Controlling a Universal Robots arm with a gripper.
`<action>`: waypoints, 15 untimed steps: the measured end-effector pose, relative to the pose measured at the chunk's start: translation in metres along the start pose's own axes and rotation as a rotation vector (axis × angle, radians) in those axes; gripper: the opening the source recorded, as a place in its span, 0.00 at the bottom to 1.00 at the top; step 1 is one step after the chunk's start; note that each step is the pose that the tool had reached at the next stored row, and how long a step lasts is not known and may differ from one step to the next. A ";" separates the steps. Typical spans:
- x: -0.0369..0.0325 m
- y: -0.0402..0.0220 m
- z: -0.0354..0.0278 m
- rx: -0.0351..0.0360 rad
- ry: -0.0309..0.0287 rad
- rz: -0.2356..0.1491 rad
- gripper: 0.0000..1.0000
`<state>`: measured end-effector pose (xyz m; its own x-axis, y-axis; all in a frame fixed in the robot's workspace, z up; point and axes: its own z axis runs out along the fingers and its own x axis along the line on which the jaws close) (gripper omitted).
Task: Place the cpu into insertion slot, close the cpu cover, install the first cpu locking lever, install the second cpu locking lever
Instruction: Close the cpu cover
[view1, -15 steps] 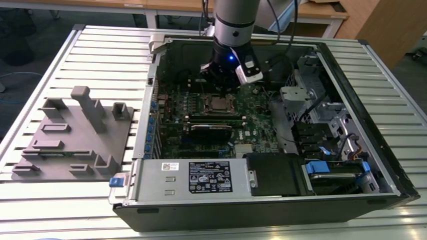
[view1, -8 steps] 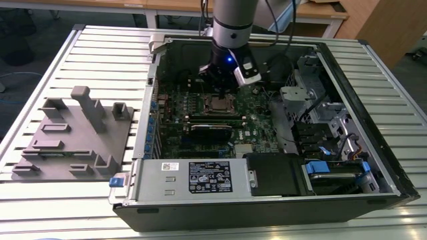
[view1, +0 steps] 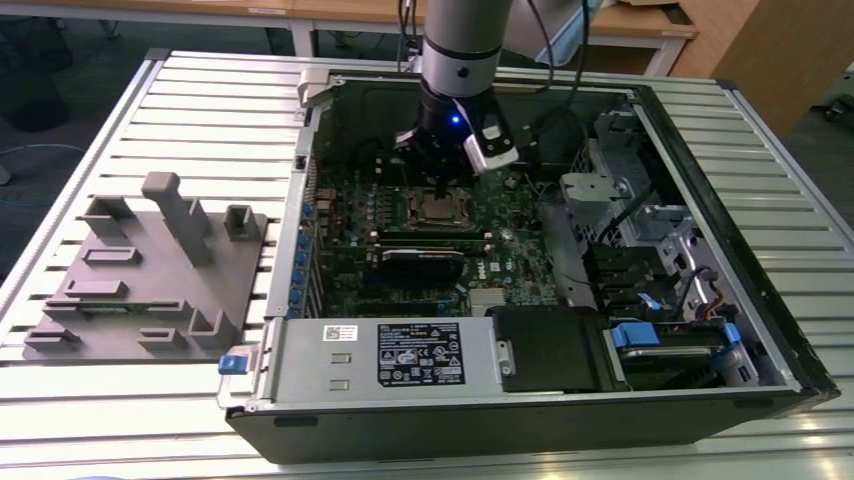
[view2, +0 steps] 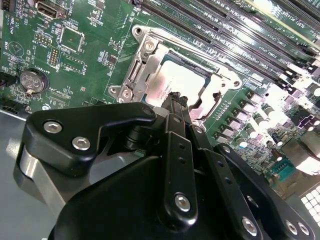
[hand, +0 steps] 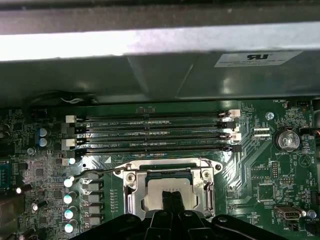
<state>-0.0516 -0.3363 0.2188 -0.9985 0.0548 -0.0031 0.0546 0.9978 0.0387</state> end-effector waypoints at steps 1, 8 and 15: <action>0.0005 0.0000 0.0001 -0.0001 0.0000 0.000 0.10; 0.0030 -0.0002 0.0004 0.0000 -0.0001 0.000 0.10; 0.0071 -0.0005 0.0006 0.0000 -0.0004 0.000 0.10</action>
<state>-0.0586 -0.3364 0.2182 -0.9985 0.0549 -0.0034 0.0547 0.9978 0.0387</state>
